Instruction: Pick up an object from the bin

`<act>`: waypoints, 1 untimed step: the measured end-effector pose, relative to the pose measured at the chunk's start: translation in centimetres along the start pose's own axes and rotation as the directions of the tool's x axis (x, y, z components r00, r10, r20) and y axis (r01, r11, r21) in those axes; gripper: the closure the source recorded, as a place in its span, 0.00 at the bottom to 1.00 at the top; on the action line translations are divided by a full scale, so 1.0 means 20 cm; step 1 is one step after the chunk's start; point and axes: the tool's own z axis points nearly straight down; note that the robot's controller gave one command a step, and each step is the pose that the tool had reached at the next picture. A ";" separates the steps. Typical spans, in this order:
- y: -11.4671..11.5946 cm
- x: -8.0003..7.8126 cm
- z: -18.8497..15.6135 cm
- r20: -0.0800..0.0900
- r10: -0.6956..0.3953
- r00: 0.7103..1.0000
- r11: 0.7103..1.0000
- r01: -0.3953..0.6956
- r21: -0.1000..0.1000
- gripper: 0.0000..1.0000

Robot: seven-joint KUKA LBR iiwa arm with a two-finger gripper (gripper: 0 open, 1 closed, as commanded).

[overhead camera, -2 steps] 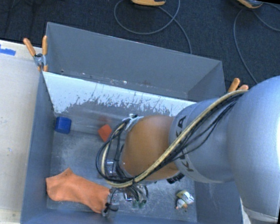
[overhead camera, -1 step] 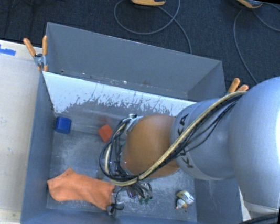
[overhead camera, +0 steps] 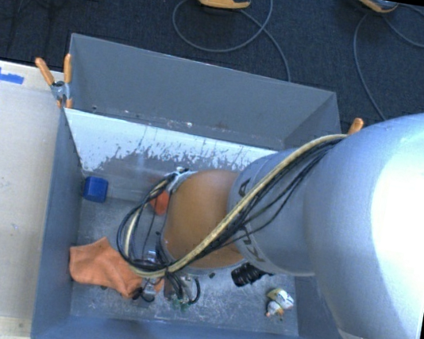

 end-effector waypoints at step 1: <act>0.00 0.00 0.00 0.000 0.002 1.000 1.000 -0.002 0.000 1.00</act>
Offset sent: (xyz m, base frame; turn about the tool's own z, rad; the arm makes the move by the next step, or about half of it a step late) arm 0.0072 0.0120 0.0278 -0.0134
